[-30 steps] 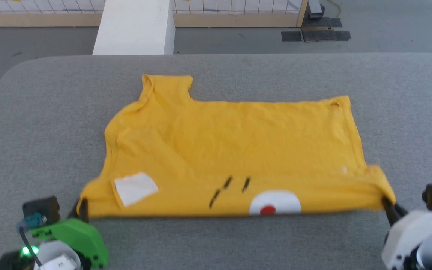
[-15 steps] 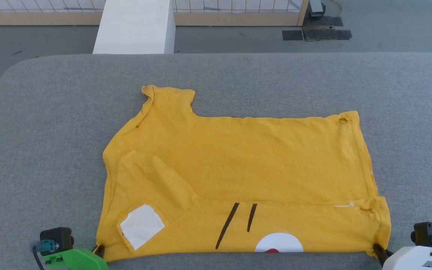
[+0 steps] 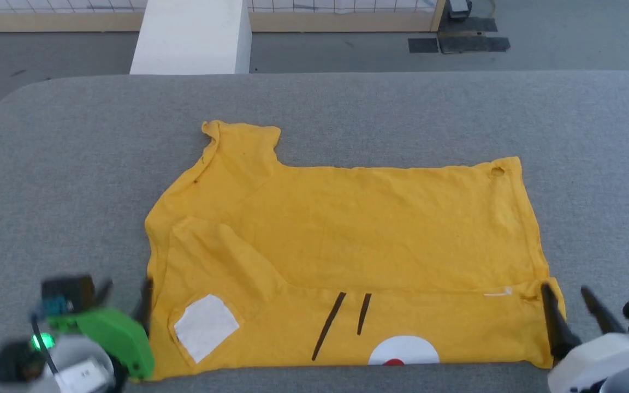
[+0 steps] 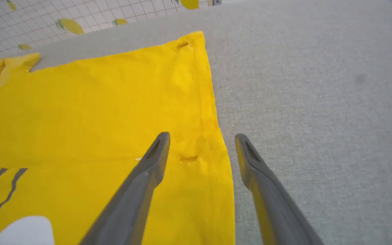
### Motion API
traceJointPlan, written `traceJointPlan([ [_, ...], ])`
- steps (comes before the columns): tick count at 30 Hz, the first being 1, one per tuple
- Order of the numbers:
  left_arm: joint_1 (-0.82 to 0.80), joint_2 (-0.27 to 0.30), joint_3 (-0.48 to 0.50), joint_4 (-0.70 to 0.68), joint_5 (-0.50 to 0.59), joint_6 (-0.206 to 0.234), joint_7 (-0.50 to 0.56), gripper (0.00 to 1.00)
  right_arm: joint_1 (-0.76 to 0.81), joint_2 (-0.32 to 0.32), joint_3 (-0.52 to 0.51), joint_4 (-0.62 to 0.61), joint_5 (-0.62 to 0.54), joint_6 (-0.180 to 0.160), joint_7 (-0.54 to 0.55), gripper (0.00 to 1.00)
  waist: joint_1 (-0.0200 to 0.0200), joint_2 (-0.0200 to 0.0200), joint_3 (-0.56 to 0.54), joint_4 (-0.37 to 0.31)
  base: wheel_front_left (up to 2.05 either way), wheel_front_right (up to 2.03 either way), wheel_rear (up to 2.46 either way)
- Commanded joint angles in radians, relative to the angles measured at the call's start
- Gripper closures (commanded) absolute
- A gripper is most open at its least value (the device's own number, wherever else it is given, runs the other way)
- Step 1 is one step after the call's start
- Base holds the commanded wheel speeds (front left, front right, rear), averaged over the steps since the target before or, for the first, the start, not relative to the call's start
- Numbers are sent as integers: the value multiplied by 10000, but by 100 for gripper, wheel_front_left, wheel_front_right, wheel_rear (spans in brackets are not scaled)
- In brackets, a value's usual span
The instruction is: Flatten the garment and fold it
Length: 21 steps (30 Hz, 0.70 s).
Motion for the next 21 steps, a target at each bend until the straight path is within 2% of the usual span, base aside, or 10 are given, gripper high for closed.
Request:
traceJointPlan([
  [1, -598, 267, 5, -172, 372, -135, -243, 0, -309, 7, 116, -180, -22, -13, -425, 0, 0, 0, 211, -121, 0, 0, 0],
  [3, -1343, 513, -55, -405, 842, -329, -599, 0, -536, 7, 340, -414, -133, -13, -1104, 0, 0, 0, 500, -223, 0, 0, 0],
  [6, -2783, 812, -90, -392, 1164, -871, -882, 0, -1023, -66, 712, -635, -238, -13, -1930, 0, 0, 0, 1124, -434, 0, 0, 0],
  [9, -4316, 994, -276, -181, 1263, -1439, -507, 0, -1580, -185, 1004, -710, -275, -13, -2511, 0, 0, 0, 1763, -659, 0, 0, 0],
  [13, -6071, 1020, -395, 458, 867, -2168, 295, 0, -2200, -229, 1257, -700, -285, -13, -2917, 0, 0, 0, 2486, -940, 0, 0, 0],
  [17, -7641, 988, -456, 1406, 515, -2446, 1329, 0, -2817, -215, 1572, -633, -257, -13, -3190, 0, 0, 0, 3103, -1333, 0, 0, 0],
  [21, -8639, 1033, -587, 2237, 262, -2507, 2575, 0, -3235, -182, 1802, -529, -221, -13, -3366, 0, 0, 0, 3493, -1713, 0, 0, 0],
])
